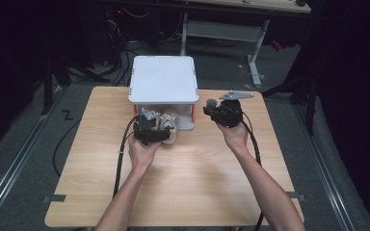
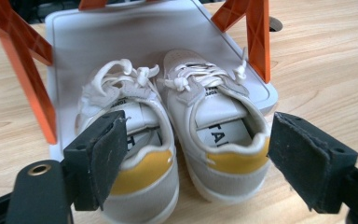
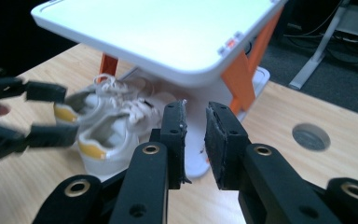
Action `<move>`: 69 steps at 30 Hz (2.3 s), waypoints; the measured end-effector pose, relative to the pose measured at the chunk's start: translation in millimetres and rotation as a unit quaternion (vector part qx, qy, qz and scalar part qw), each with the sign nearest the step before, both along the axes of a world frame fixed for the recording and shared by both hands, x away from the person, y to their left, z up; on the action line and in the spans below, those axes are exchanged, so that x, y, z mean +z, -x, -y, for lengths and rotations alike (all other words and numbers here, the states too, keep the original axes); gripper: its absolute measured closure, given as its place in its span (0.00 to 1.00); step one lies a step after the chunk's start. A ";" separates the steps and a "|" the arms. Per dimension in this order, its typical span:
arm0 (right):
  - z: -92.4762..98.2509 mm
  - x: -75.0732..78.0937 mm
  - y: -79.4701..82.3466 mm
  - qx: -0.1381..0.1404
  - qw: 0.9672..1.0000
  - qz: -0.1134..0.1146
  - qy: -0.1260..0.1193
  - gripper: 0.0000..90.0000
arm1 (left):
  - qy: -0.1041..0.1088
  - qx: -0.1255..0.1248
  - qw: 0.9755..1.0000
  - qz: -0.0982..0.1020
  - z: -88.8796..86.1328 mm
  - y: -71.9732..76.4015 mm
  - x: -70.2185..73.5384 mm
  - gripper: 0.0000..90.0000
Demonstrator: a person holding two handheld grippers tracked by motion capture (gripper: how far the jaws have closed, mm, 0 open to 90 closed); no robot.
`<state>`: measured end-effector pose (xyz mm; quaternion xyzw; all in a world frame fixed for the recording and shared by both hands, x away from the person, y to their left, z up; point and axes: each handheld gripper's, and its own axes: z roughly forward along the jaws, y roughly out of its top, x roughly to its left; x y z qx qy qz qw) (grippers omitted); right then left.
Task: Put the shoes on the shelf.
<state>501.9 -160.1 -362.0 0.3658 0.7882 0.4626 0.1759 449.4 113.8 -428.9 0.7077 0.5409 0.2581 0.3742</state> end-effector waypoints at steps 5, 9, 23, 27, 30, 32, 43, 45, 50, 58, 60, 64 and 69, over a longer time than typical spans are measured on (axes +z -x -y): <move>-20.9 9.4 -13.4 -0.010 1.000 0.007 0.003 0.84 | 0.003 0.005 1.000 -0.006 -6.0 13.5 -3.6 0.19; -34.4 15.0 -22.0 -0.017 1.000 0.016 0.008 0.83 | -0.010 0.007 1.000 -0.019 -6.4 20.4 -11.2 0.18; -65.8 11.4 -42.7 -0.045 0.998 0.018 0.039 0.75 | -0.021 0.037 0.998 -0.053 7.7 21.4 -36.7 0.20; -63.5 9.5 -44.9 -0.047 0.998 0.020 0.032 0.73 | -0.020 0.047 0.997 -0.053 9.6 19.5 -37.3 0.21; -64.6 9.3 -44.2 -0.048 0.998 0.022 0.035 0.73 | -0.018 0.053 0.997 -0.050 11.8 17.6 -38.0 0.23; -64.8 9.2 -43.9 -0.048 0.998 0.023 0.037 0.73 | -0.018 0.057 0.997 -0.050 14.2 15.4 -38.3 0.23; -63.9 9.9 -44.0 -0.046 0.998 0.022 0.041 0.73 | -0.004 0.056 0.997 -0.053 16.8 3.6 -37.4 0.25; -63.8 10.0 -43.9 -0.045 0.998 0.022 0.042 0.74 | 0.002 0.057 0.997 -0.052 15.2 2.3 -37.7 0.27; -64.7 10.6 -44.0 -0.046 0.998 0.020 0.045 0.74 | 0.010 0.065 0.997 -0.043 13.1 -1.8 -39.4 0.29; -63.8 11.7 -43.2 -0.044 0.998 0.015 0.046 0.74 | 0.004 0.064 0.996 -0.061 14.3 -17.5 -36.0 0.30; -64.2 11.6 -43.3 -0.043 0.998 0.015 0.046 0.74 | 0.003 0.066 0.996 -0.063 15.3 -21.4 -35.8 0.30; -63.9 11.5 -43.5 -0.042 0.998 0.015 0.045 0.74 | 0.001 0.071 0.996 -0.062 17.2 -29.9 -35.9 0.30; -63.9 11.4 -43.1 -0.042 0.998 0.015 0.044 0.74 | -0.009 0.075 0.995 -0.062 19.7 -42.7 -34.6 0.33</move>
